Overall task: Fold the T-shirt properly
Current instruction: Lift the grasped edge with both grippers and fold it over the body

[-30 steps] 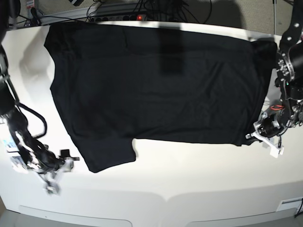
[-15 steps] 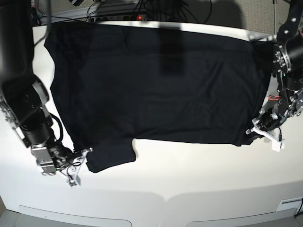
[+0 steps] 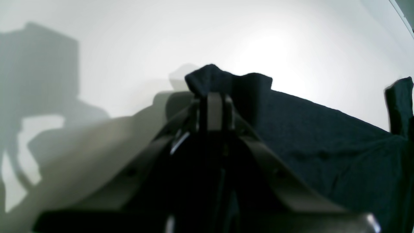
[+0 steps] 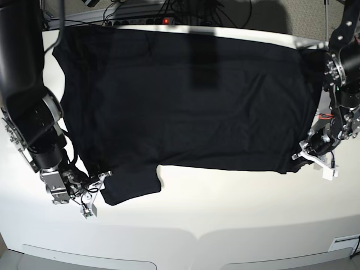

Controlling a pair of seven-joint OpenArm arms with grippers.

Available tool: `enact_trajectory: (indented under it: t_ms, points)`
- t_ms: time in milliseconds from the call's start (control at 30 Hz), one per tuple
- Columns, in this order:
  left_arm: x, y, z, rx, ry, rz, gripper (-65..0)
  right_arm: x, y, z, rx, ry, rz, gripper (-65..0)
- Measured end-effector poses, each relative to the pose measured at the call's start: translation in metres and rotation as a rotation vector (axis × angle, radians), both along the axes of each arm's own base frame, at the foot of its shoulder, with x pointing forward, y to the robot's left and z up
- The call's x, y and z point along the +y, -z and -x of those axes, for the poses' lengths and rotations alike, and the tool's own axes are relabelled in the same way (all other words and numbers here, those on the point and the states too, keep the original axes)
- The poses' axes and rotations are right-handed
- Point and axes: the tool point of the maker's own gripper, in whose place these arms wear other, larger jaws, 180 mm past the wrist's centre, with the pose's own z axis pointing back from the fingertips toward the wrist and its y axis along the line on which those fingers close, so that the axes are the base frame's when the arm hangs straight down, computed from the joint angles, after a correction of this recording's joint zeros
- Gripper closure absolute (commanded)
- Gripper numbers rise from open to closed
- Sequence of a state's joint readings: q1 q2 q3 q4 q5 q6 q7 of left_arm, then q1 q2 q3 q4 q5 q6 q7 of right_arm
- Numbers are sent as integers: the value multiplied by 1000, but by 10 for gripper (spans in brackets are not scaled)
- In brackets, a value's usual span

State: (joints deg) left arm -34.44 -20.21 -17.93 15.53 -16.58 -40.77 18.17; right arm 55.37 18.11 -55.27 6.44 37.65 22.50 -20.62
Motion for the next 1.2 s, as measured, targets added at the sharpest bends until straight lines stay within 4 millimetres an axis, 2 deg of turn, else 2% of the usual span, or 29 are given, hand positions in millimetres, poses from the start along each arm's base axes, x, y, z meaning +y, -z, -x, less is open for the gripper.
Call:
enact_trajectory:
  t_ms: [133, 233, 333, 400, 533, 800, 967, 1200]
  points:
    - [0, 0, 0, -1, -1, 0, 0, 3, 10, 8, 7, 25, -38, -282]
    - [0, 0, 0, -1, -1, 0, 0, 6, 19, 14, 0, 44, -76, -225]
    - [0, 0, 0, -2, -2, 0, 0, 7, 22, 16, -5, 45, -85, -204]
    - [0, 0, 0, -2, -2, 0, 0, 8, 23, 17, 1, 48, -90, -155]
    - [0, 0, 0, -2, -2, 0, 0, 12, 25, 19, 18, 42, -92, 0]
    - [0, -2, -2, -9, -13, 13, 0, 11, 21, 14, -12, 63, -106, 0]
    - [1, -5, -4, -26, -54, 60, 0, 10, 17, 11, -13, 14, -85, 0]
    - [5, -9, -6, -31, -52, 43, 0, 9, 6, 7, -57, 30, -191, 0]
